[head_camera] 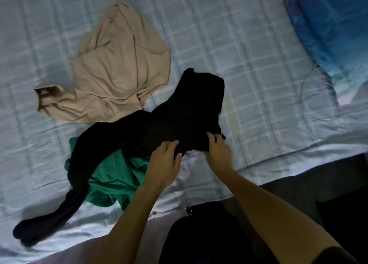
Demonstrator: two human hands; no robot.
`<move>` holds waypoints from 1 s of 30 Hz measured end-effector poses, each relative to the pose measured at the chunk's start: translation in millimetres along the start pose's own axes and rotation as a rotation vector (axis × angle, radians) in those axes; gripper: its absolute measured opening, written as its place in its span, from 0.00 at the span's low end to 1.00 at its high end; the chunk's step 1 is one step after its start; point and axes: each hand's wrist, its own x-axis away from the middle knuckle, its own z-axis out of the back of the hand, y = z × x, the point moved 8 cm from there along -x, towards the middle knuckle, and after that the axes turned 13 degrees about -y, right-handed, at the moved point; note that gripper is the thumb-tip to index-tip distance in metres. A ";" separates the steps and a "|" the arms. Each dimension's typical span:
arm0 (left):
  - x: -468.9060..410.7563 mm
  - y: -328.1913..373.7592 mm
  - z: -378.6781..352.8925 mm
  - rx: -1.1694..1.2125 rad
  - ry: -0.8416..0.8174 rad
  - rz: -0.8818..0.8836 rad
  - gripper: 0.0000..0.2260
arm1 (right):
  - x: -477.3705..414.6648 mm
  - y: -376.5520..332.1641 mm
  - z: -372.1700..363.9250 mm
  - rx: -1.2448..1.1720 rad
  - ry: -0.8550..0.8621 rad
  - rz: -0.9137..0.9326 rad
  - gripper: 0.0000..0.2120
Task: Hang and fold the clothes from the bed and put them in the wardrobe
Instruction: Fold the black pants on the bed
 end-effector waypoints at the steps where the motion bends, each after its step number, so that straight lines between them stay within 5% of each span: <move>1: 6.1 2.7 0.7 0.003 0.013 -0.006 0.22 | 4.7 -2.7 7.4 -0.017 -0.008 0.042 0.27; 11: 111.6 64.3 42.1 -0.011 0.198 -0.066 0.22 | 109.8 -84.4 133.5 0.333 0.027 0.319 0.25; 17: 165.6 101.0 95.5 0.027 0.410 -0.116 0.24 | 202.6 -150.1 230.4 0.352 0.237 0.502 0.20; 21: 192.7 127.1 126.0 0.115 0.493 -0.148 0.29 | 272.6 -188.0 305.6 0.214 0.487 0.638 0.12; 30: 231.1 183.5 230.1 0.341 0.729 -0.301 0.31 | 332.1 -216.1 430.2 -0.035 0.626 0.677 0.10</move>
